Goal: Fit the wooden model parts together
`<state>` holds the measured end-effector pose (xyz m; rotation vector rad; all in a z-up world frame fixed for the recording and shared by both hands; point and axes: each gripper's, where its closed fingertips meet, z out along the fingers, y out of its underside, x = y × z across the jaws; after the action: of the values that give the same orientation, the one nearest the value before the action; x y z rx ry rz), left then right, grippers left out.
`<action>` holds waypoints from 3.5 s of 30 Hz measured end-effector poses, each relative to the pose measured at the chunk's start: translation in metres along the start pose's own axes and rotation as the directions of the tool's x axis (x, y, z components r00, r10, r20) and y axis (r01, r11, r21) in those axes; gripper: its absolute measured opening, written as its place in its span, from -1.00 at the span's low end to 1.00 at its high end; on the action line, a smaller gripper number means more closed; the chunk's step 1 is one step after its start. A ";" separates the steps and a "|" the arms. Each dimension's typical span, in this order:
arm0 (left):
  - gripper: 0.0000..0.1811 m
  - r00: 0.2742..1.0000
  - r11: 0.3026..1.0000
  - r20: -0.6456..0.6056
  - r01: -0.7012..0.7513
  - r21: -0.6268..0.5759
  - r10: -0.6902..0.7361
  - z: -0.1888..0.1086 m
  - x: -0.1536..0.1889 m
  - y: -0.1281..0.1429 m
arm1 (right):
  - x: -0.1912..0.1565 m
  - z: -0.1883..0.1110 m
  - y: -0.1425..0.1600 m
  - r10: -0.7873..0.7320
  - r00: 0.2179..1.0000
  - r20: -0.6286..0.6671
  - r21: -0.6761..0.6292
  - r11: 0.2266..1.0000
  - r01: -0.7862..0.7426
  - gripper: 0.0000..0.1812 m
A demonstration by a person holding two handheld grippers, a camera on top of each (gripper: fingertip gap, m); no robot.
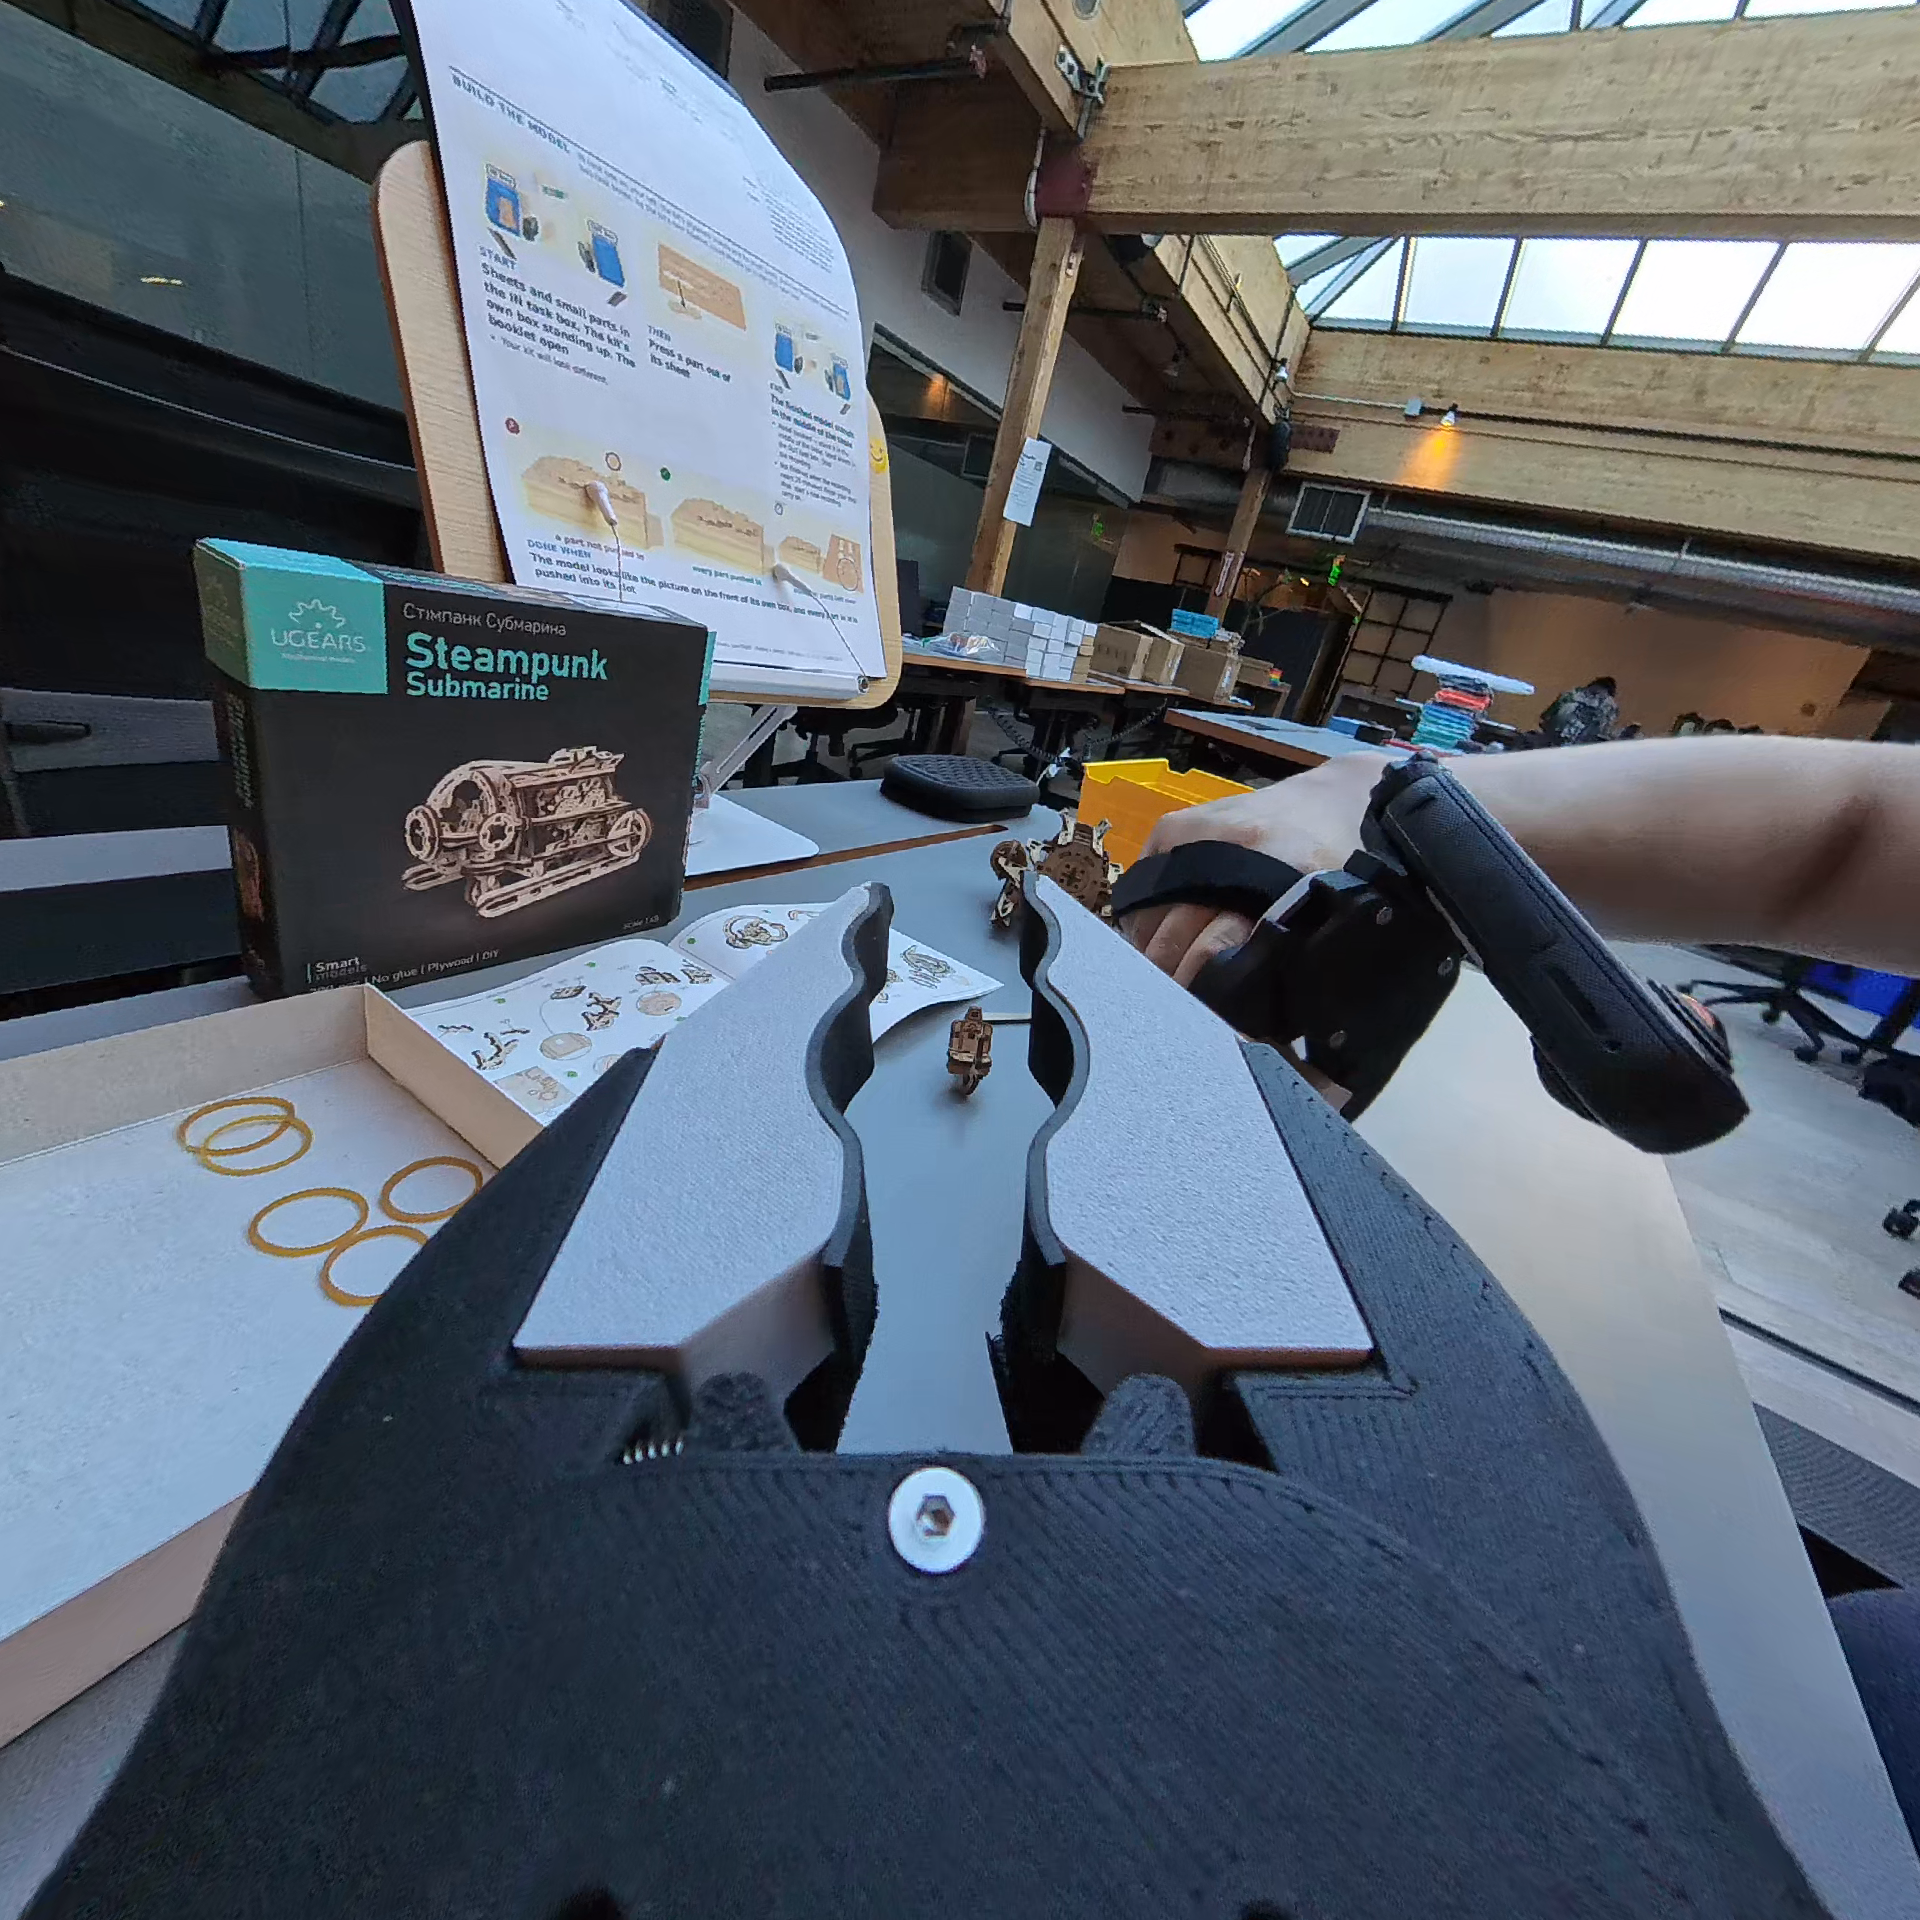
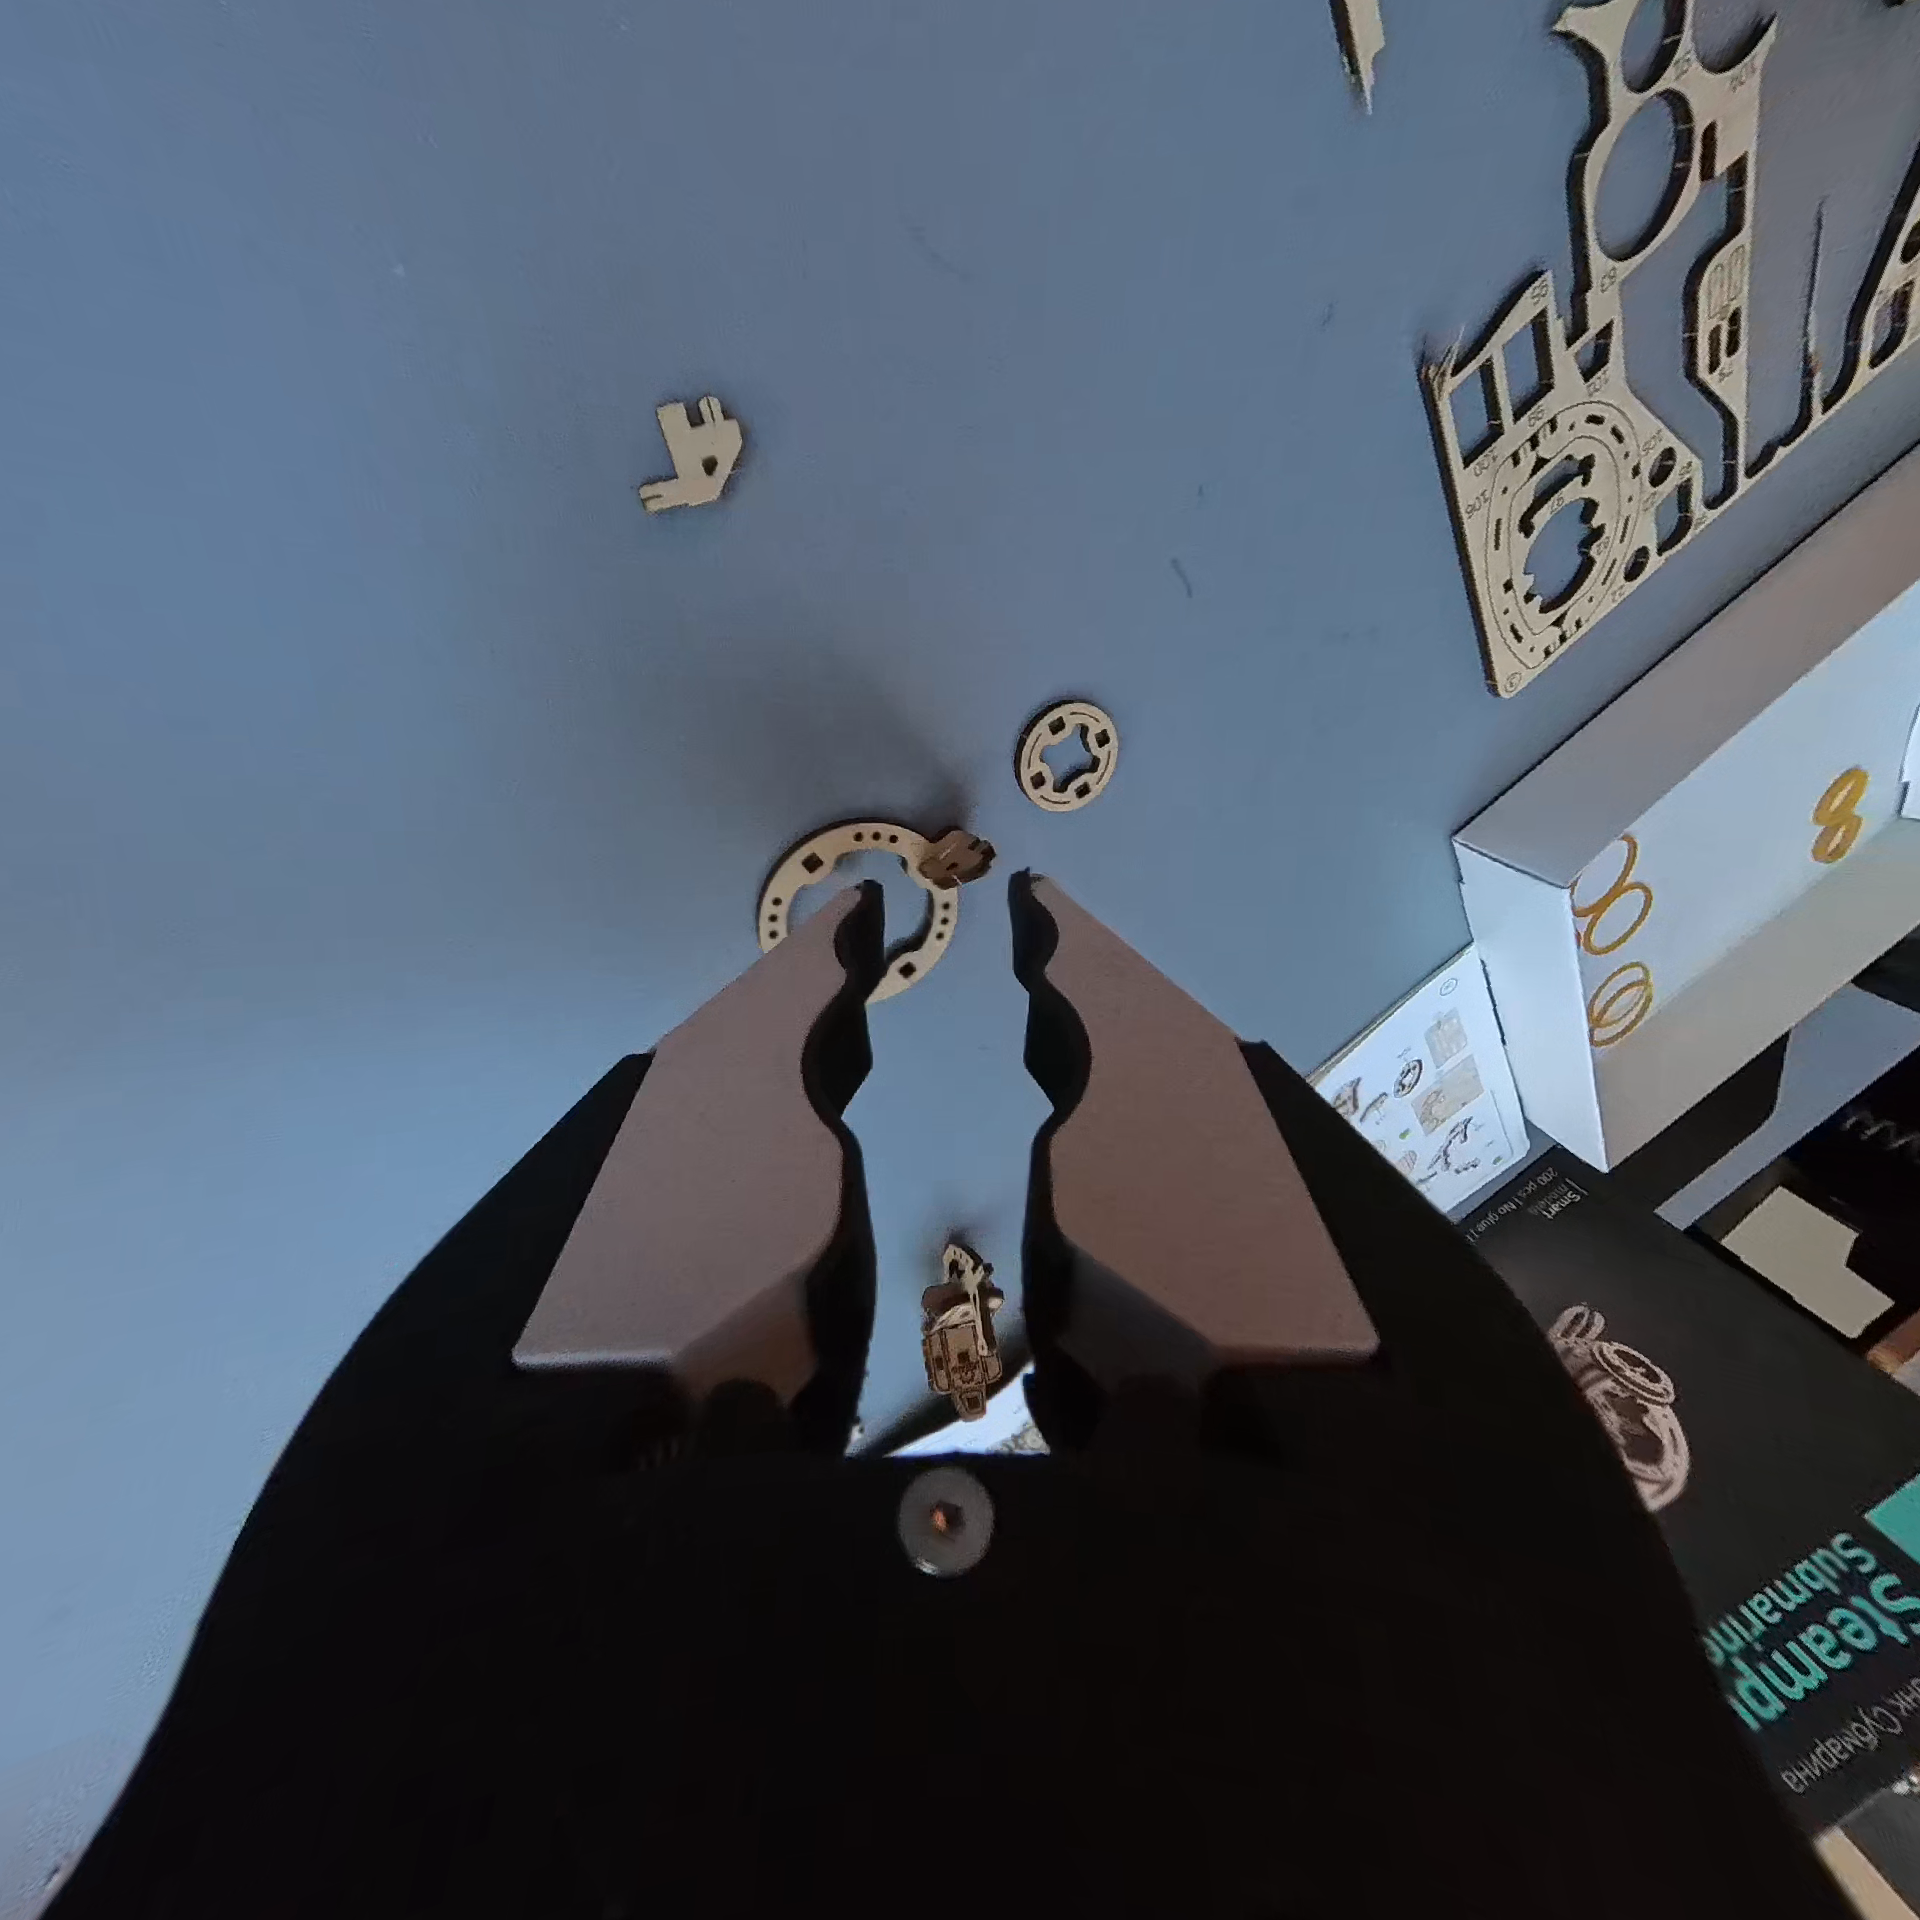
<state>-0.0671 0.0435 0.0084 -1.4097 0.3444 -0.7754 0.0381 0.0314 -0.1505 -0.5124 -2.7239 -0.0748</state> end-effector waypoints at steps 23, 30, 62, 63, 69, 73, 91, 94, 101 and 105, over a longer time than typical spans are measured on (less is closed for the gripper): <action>-0.76 1.000 1.000 -0.009 0.000 -0.003 0.000 0.001 0.002 0.001 | 0.008 0.007 0.023 0.542 0.840 -0.016 -0.027 0.840 -0.542 -0.89; -0.75 1.000 1.000 -0.013 0.001 0.008 -0.001 0.000 0.004 -0.002 | -0.002 0.004 0.027 0.665 0.746 0.018 -0.031 0.746 -0.665 -0.71; -0.75 1.000 1.000 -0.010 0.009 0.007 -0.009 0.000 0.001 -0.001 | 0.005 0.003 0.023 0.213 0.977 0.002 0.034 0.976 -0.213 -0.89; -0.75 1.000 1.000 -0.010 0.010 0.007 -0.009 0.000 0.001 -0.001 | 0.005 0.003 0.023 0.217 0.976 0.001 0.034 0.976 -0.217 -0.89; -0.75 1.000 1.000 -0.011 0.005 0.005 -0.005 0.000 0.002 -0.001 | 0.005 0.003 0.024 0.228 0.973 -0.025 0.038 0.973 -0.227 -0.90; -0.75 1.000 1.000 -0.010 0.008 0.009 -0.008 0.000 0.001 -0.002 | 0.005 0.002 0.024 0.261 0.964 -0.043 0.064 0.964 -0.258 -0.90; -0.75 1.000 1.000 -0.008 0.012 0.011 -0.012 0.000 0.000 -0.001 | 0.002 0.002 0.025 0.275 0.958 -0.081 0.078 0.960 -0.269 -0.89; -0.75 1.000 1.000 -0.009 0.010 0.012 -0.010 0.000 0.001 -0.002 | 0.002 0.001 0.025 0.275 0.954 -0.116 0.080 0.960 -0.267 -0.89; -0.75 1.000 1.000 -0.009 0.007 0.008 -0.007 0.001 0.001 -0.001 | 0.002 0.001 0.025 0.289 0.940 -0.183 0.083 0.957 -0.278 -0.89; -0.75 1.000 1.000 -0.008 0.009 0.011 -0.009 0.000 0.001 -0.001 | 0.002 0.001 0.025 0.278 0.931 -0.235 0.080 0.960 -0.267 -0.89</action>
<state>-0.0667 0.0432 0.0098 -1.3989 0.3402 -0.7895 0.0449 0.0558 -0.1509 -0.8062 -2.3853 -0.0006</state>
